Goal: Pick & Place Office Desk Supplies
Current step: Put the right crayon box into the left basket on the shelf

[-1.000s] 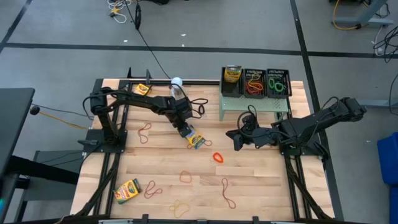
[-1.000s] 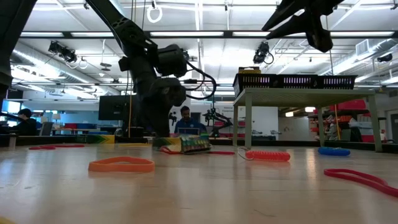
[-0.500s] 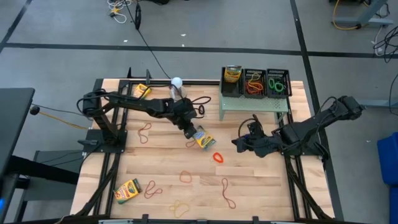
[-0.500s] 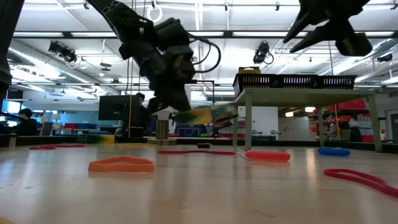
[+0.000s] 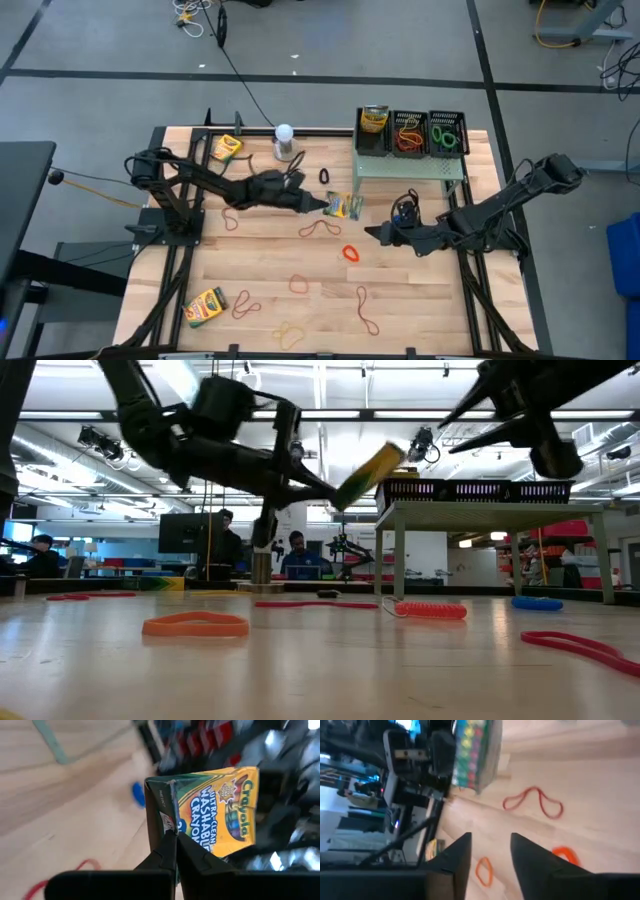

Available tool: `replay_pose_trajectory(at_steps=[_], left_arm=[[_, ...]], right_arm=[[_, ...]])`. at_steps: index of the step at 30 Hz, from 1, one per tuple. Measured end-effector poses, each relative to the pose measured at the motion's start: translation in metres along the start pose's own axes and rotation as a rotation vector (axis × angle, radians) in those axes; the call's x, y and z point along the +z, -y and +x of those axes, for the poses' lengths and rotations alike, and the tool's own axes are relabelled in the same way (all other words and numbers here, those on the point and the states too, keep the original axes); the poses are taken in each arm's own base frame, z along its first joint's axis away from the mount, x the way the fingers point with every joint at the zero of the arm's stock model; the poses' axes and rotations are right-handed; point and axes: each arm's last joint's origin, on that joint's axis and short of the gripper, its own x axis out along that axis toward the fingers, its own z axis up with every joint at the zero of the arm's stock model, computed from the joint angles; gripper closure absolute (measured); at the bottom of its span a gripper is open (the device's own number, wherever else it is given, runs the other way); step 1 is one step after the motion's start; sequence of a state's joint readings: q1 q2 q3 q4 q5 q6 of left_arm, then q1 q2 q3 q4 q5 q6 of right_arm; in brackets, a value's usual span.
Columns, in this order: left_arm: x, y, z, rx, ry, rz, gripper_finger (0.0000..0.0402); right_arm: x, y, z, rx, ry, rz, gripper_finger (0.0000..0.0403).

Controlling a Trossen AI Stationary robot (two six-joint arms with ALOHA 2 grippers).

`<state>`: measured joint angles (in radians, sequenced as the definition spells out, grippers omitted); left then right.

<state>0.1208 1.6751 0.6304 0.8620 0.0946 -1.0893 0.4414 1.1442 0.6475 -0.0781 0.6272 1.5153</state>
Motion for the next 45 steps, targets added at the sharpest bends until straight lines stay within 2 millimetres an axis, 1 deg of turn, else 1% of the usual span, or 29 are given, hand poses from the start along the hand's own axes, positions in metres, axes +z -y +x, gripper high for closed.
replay_pose_trajectory(at_steps=[2,6,8,11,15,17,22,26,29,32,35,38,41,45], left_arm=[[-0.006,0.002,-0.003,0.003,0.075,-0.042,0.0398],[-0.019,0.006,-0.003,0.039,0.133,-0.062,0.0398],[-0.023,0.009,-0.003,0.048,0.157,-0.064,0.0398],[-0.026,0.010,-0.003,0.053,0.163,-0.067,0.0398],[-0.025,0.009,-0.004,0.066,0.193,-0.069,0.0398],[-0.025,0.009,-0.004,0.072,0.207,-0.071,0.0398],[-0.025,0.009,-0.004,0.084,0.222,-0.064,0.0397],[-0.025,0.008,-0.004,0.099,0.241,-0.058,0.0397],[-0.024,0.008,-0.004,0.103,0.250,-0.056,0.0397],[-0.024,0.008,-0.004,0.110,0.260,-0.053,0.0396],[-0.024,0.007,-0.004,0.120,0.265,-0.041,0.0396],[-0.024,0.008,-0.004,0.117,0.257,-0.001,0.0396],[-0.022,0.012,-0.006,0.093,0.223,0.041,0.0396],[-0.018,0.019,-0.009,0.064,0.207,0.084,0.0395]], right_arm=[[0.007,-0.004,0.003,0.001,0.023,0.006,0.0232],[0.026,-0.011,0.012,-0.004,0.038,0.013,0.0175],[0.036,-0.013,0.016,-0.004,0.025,0.002,0.0158],[0.051,-0.018,0.020,0.005,0.025,-0.010,0.0150],[0.066,-0.017,0.026,0.001,0.012,-0.011,0.0153],[0.070,-0.016,0.028,0.000,0.003,-0.020,0.0159],[0.074,-0.012,0.042,-0.010,-0.037,-0.018,0.0174],[0.075,-0.008,0.055,-0.023,-0.036,-0.017,0.0176],[0.078,-0.009,0.059,0.001,-0.026,-0.018,0.0177],[0.083,-0.008,0.060,-0.017,-0.028,-0.017,0.0190],[0.090,-0.017,0.058,-0.026,-0.035,-0.050,0.0213],[0.097,-0.029,0.058,-0.082,-0.055,-0.102,0.0228],[0.102,-0.042,0.063,-0.160,-0.083,-0.129,0.0229],[0.106,-0.055,0.075,-0.239,-0.129,-0.153,0.0218]])
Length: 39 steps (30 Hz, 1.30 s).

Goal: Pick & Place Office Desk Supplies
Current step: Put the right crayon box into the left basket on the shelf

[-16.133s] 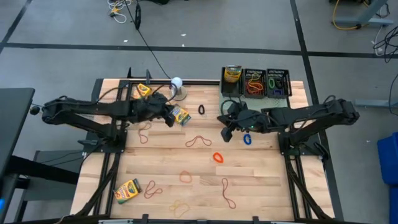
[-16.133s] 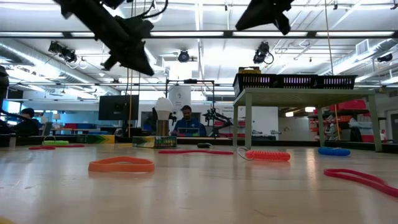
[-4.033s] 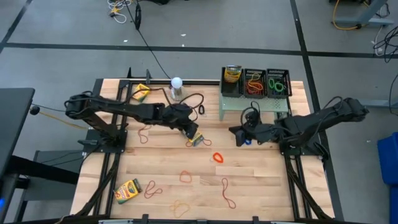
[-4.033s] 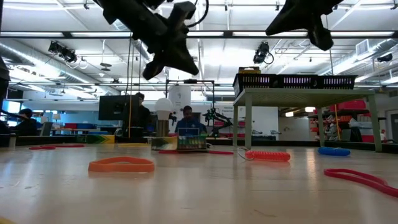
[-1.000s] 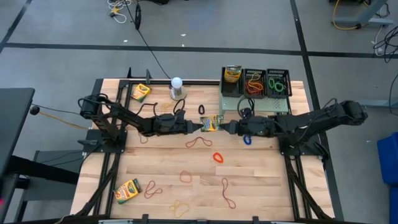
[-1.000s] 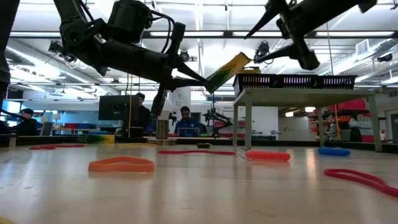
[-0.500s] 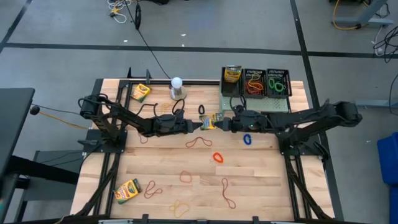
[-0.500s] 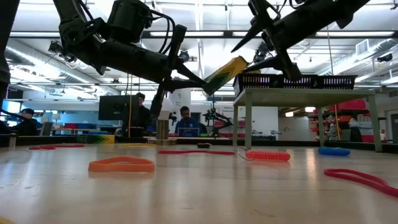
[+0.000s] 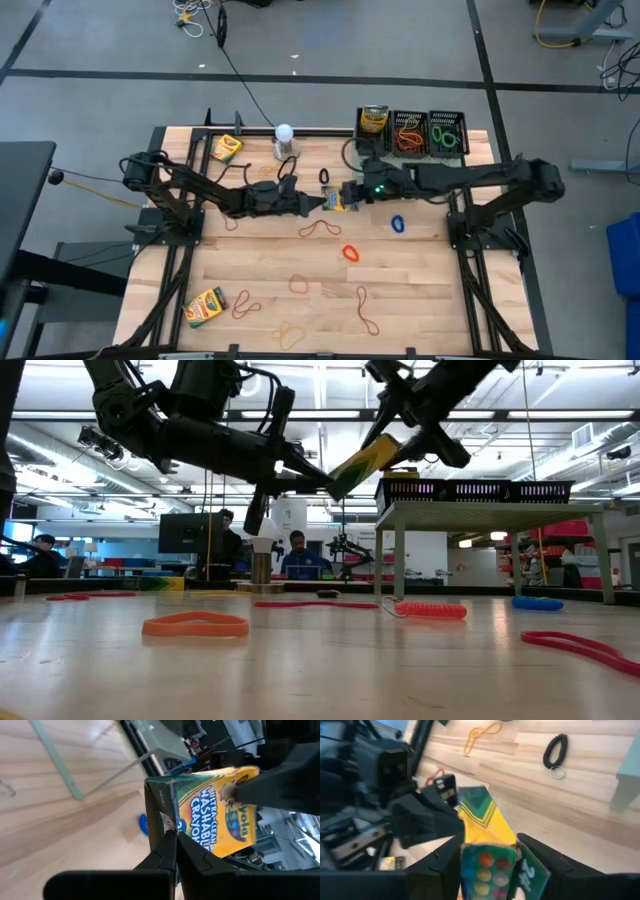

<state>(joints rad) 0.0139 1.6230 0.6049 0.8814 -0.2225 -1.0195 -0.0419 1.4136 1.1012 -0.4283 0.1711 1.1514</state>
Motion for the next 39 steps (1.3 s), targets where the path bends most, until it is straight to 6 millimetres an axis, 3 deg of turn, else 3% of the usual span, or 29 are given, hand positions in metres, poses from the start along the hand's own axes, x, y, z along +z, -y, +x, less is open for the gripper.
replay_pose_trajectory(at_steps=[6,13,22,27,34,39], left_arm=[[0.002,0.003,-0.001,-0.016,0.012,0.012,0.0395],[0.004,0.004,-0.001,-0.011,0.067,0.016,0.0395],[0.007,0.007,-0.001,-0.033,0.113,0.004,0.0396],[0.010,0.006,0.000,-0.050,0.083,0.022,0.0390],[0.022,0.002,0.001,-0.131,0.012,0.058,0.0347],[0.039,0.009,-0.005,-0.199,0.011,0.120,0.0298]], right_arm=[[0.006,-0.014,0.003,0.005,0.009,-0.021,0.0214],[0.006,-0.012,-0.001,-0.012,0.006,-0.024,0.0240],[0.009,-0.013,-0.001,0.004,0.021,-0.062,0.0223],[0.012,-0.018,-0.001,0.048,0.056,-0.072,0.0259],[0.017,-0.024,-0.008,0.039,0.065,-0.121,0.0318],[0.045,-0.039,-0.035,0.018,0.054,-0.241,0.0321]])
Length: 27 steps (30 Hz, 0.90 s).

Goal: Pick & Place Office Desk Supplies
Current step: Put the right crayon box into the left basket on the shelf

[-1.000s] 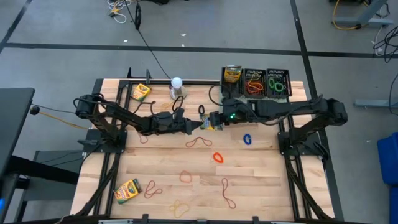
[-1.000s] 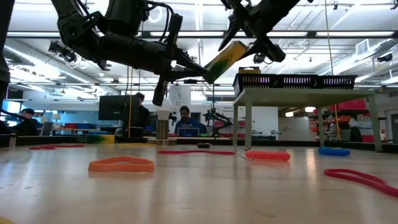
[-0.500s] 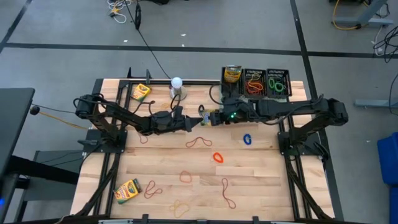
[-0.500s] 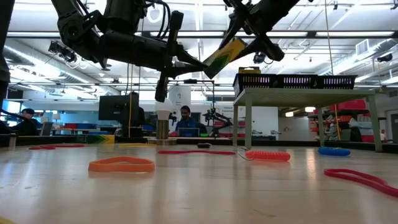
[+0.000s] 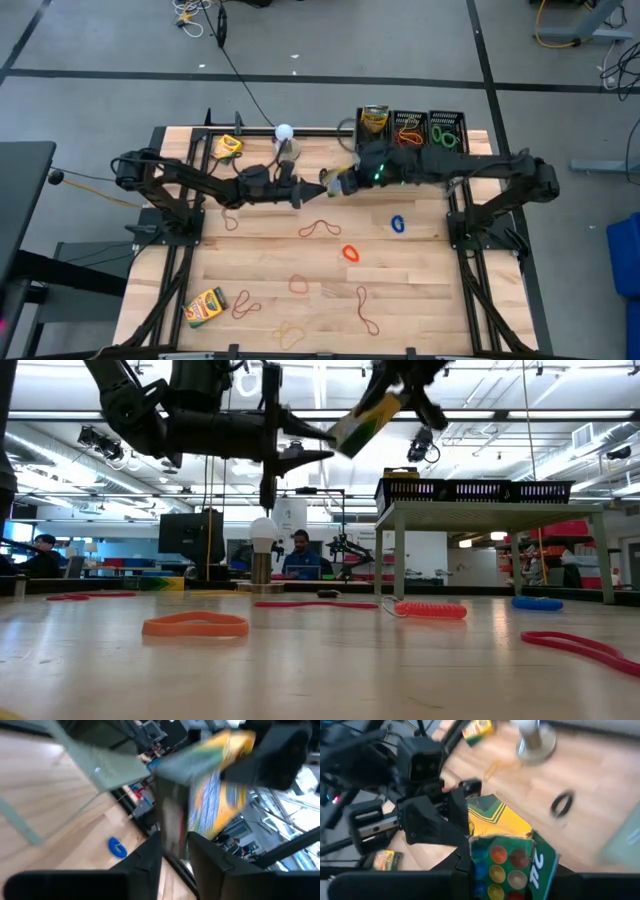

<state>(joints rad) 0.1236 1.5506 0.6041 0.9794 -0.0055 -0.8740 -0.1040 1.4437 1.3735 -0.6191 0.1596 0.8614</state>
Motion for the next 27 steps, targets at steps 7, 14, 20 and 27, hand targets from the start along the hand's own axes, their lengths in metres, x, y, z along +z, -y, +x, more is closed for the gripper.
replay_pose_trajectory(at_steps=[7,14,20,27], left_arm=[[0.016,0.006,-0.010,0.025,-0.015,0.104,0.0256],[0.011,0.009,-0.011,0.019,-0.047,0.154,0.0262],[0.006,0.014,-0.011,0.008,-0.058,0.166,0.0267],[0.004,0.015,-0.011,0.004,-0.066,0.190,0.0267]], right_arm=[[0.072,0.012,-0.057,-0.071,0.031,-0.315,0.0321],[0.106,0.049,-0.075,-0.157,-0.055,-0.667,0.0321],[0.108,0.066,-0.054,-0.250,-0.214,-0.886,0.0321],[0.109,0.075,-0.020,-0.353,-0.342,-1.060,0.0321]])
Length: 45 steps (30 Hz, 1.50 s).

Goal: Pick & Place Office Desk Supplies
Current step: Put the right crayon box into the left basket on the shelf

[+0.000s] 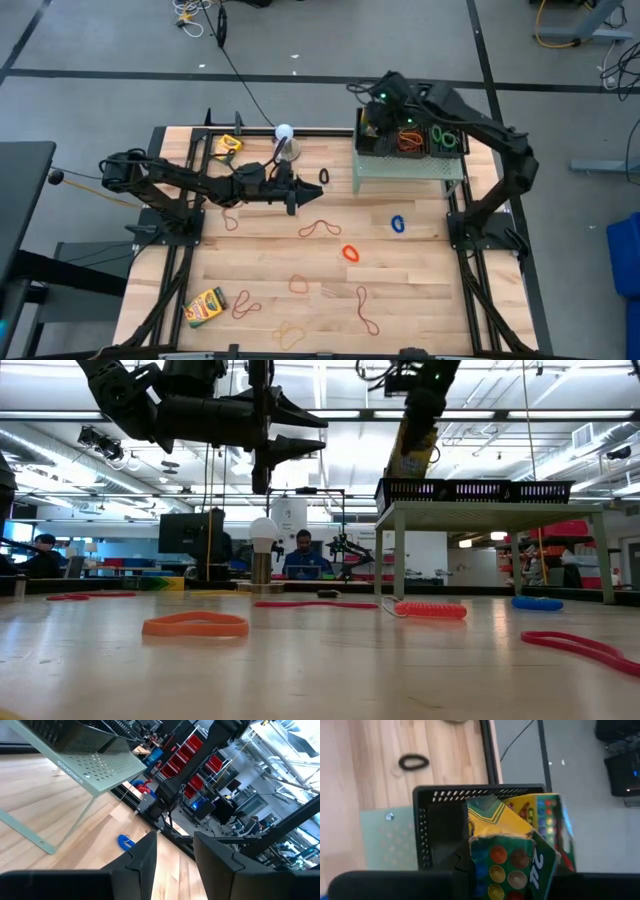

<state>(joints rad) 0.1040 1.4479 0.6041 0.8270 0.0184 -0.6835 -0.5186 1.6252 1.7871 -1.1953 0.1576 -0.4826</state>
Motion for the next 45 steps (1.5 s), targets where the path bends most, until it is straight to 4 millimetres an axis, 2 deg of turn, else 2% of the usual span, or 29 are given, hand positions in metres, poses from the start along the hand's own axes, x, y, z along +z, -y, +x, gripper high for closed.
replay_pose_trajectory(at_steps=[8,21,26,37,45], left_arm=[[0.000,0.000,0.000,0.003,-0.005,0.019,0.0267],[-0.001,-0.001,0.000,0.008,-0.011,0.032,0.0267],[-0.001,-0.001,0.000,0.010,-0.014,0.036,0.0267],[-0.001,-0.001,0.000,0.010,-0.014,0.036,0.0267],[-0.001,-0.001,0.000,0.010,-0.013,0.036,0.0267]], right_arm=[[0.007,-0.001,0.028,-0.025,-0.095,-0.132,0.0321],[0.012,-0.004,0.049,-0.054,-0.148,-0.151,0.0320],[0.014,-0.004,0.050,-0.065,-0.141,-0.141,0.0319],[0.014,-0.003,0.050,-0.114,-0.163,-0.136,0.0248],[0.016,0.000,0.050,-0.184,-0.158,-0.126,0.0210]])
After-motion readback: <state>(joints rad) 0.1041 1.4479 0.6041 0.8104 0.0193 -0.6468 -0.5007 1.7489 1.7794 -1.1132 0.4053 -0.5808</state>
